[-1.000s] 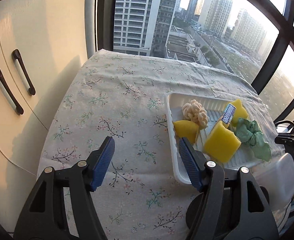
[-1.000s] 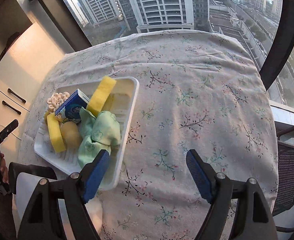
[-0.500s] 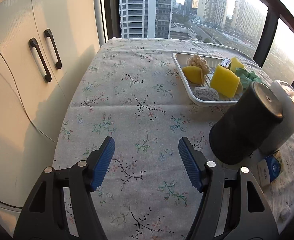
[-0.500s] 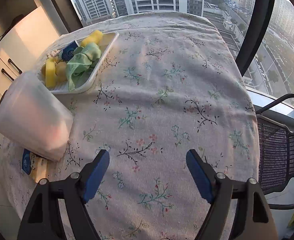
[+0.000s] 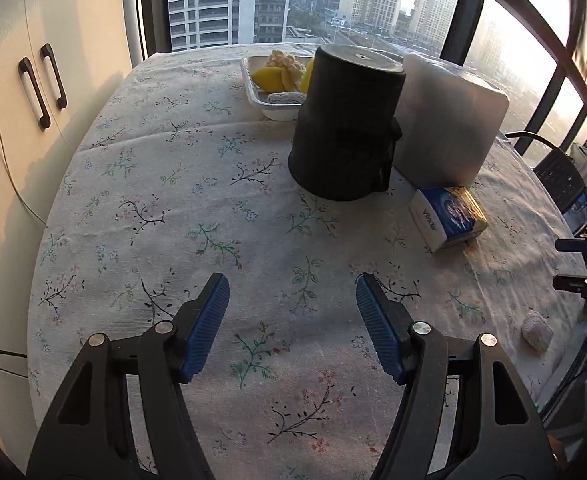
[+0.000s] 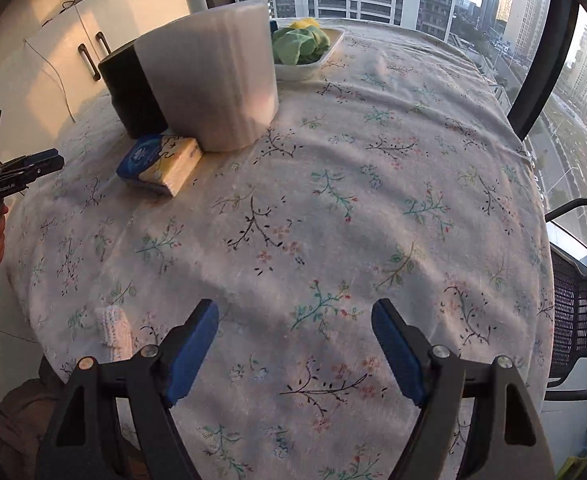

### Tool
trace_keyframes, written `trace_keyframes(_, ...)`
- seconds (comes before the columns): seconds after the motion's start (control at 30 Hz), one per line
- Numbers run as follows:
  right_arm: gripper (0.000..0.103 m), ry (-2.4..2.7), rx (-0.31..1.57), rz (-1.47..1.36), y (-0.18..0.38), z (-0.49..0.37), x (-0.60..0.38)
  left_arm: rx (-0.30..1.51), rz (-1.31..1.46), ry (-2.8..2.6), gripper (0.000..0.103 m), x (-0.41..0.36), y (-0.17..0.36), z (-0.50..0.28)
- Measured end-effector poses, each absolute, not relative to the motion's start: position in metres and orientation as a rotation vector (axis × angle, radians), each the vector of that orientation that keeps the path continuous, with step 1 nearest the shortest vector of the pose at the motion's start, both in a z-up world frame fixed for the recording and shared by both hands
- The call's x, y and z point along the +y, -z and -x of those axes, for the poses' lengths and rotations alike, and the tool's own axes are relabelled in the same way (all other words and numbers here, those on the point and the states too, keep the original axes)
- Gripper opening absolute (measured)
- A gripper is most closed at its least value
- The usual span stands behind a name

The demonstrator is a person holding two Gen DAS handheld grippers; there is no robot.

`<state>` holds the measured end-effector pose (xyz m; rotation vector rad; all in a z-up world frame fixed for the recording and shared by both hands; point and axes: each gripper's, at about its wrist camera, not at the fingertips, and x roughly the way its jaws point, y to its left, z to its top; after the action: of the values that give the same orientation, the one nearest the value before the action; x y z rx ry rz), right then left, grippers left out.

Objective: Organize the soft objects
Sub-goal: 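Grasp the blue Vinda tissue pack with the left gripper while the right gripper grasps the second knit roll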

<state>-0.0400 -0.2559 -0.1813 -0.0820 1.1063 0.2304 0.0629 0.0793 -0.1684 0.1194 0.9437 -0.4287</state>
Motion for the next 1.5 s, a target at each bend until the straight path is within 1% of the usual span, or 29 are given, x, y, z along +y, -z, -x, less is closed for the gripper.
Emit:
trace_keyframes(0.13, 0.081, -0.284, 1.090, 0.182, 0.184, 0.069, -0.214, 0.932, -0.223, 0.469, 0.065, 0.047, 0.171, -0.044)
trace_keyframes(0.23, 0.081, -0.317, 1.067, 0.220, 0.184, 0.084, -0.194, 0.941, -0.250, 0.524, 0.065, 0.024, 0.174, -0.033)
trace_keyframes(0.33, 0.084, -0.356, 1.061, 0.184, 0.181, 0.089, -0.187, 0.950, -0.241, 0.583, 0.065, 0.000, 0.173, -0.028)
trace_keyframes(0.5, 0.084, -0.388, 1.064, 0.123, 0.185, 0.090, -0.178, 0.943, -0.212, 0.602, 0.065, -0.037, 0.169, -0.038)
trace_keyframes(0.67, 0.084, -0.413, 1.061, 0.045, 0.190, 0.089, -0.174, 0.997, -0.193, 0.588, 0.065, -0.064, 0.174, -0.063)
trace_keyframes(0.8, 0.084, -0.413, 1.060, -0.008, 0.197, 0.085, -0.172, 0.996, -0.237, 0.539, 0.065, -0.084, 0.176, -0.070)
trace_keyframes(0.97, 0.084, -0.395, 1.036, -0.007, 0.201, 0.076, -0.171, 1.037, -0.185, 0.542, 0.072, -0.094, 0.178, -0.077)
trace_keyframes(1.2, 0.084, -0.383, 1.005, 0.066, 0.206, 0.079, -0.161, 1.067, -0.077, 0.499, 0.072, -0.095, 0.175, -0.082)
trace_keyframes(1.3, 0.086, -0.381, 0.993, 0.099, 0.208, 0.082, -0.156, 1.102, -0.039, 0.459, 0.072, -0.097, 0.177, -0.088)
trace_keyframes(1.37, 0.087, -0.373, 0.990, 0.112, 0.209, 0.083, -0.153, 1.125, -0.044, 0.428, 0.072, -0.103, 0.180, -0.092)
trace_keyframes(1.5, 0.087, -0.349, 0.972, 0.137, 0.211, 0.084, -0.148, 1.123, -0.066, 0.398, 0.076, -0.112, 0.184, -0.094)
